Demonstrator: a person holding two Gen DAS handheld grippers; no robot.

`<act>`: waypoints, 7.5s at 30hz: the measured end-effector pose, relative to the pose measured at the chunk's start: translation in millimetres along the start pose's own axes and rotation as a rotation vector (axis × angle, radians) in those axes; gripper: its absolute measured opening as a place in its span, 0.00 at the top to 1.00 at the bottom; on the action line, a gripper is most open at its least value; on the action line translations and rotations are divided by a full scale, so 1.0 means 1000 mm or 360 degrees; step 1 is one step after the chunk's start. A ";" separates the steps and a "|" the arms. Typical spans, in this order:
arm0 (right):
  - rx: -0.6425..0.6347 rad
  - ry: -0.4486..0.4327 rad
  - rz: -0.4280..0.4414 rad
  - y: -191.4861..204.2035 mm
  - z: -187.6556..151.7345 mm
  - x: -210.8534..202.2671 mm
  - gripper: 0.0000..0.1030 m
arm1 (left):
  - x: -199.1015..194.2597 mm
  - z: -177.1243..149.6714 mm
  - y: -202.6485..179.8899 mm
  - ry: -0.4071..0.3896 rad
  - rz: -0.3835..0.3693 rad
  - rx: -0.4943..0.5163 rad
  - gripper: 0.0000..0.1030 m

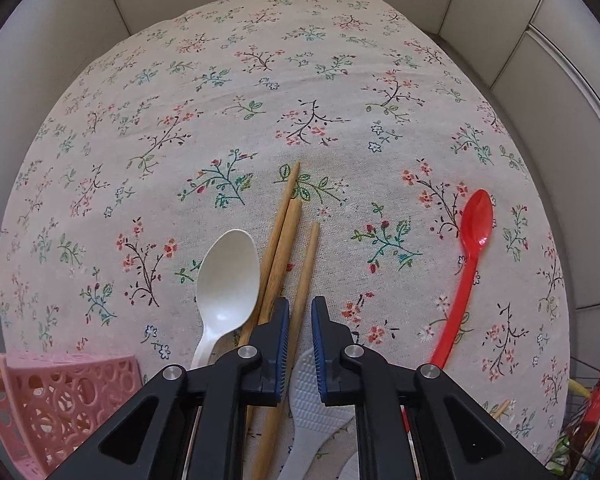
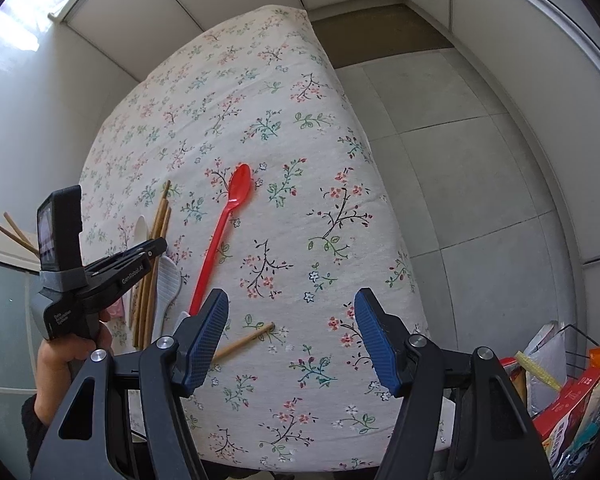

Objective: Organize utensils
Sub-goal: 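Lower left tool onto the chopstick bundle and close on a chopstick, then lift chopstick with left tool while right tool reaches a loose chopstick, then close right tool on the loose chopstick and lift it, then carry both held chopsticks over the pink basket, then lower chopsticks into the basket and open both tools, then withdraw both tools from the basket toward the remaining utensils, then lower left tool onto the remaining wooden chopsticks and close on them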

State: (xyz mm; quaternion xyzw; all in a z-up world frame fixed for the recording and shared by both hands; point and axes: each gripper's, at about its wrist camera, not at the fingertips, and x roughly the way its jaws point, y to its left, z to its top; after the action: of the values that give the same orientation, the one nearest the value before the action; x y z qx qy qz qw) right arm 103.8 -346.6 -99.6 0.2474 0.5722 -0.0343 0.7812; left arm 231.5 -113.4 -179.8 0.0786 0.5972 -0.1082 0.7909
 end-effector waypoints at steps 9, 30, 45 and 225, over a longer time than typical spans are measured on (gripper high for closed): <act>-0.0006 0.0066 -0.0016 0.000 -0.003 0.012 0.34 | 0.005 0.013 -0.008 -0.0062 0.0044 0.0022 0.89; 0.0129 0.0473 0.0127 0.017 -0.031 0.085 0.34 | -0.102 -0.033 0.000 -0.0429 -0.0105 0.0086 0.94; -0.0143 0.0278 -0.0242 0.062 -0.032 0.101 0.72 | -0.155 -0.071 0.020 -0.0625 -0.0132 0.0085 0.95; 0.0065 -0.0017 0.0031 -0.009 0.013 0.008 0.37 | -0.033 0.002 -0.023 -0.0132 -0.0053 0.0167 0.88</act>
State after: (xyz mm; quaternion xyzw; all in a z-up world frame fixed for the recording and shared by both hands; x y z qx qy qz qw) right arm 114.5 -357.9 -106.8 0.2687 0.5647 -0.0396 0.7794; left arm 218.2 -133.5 -147.7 0.1053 0.5585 -0.1556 0.8079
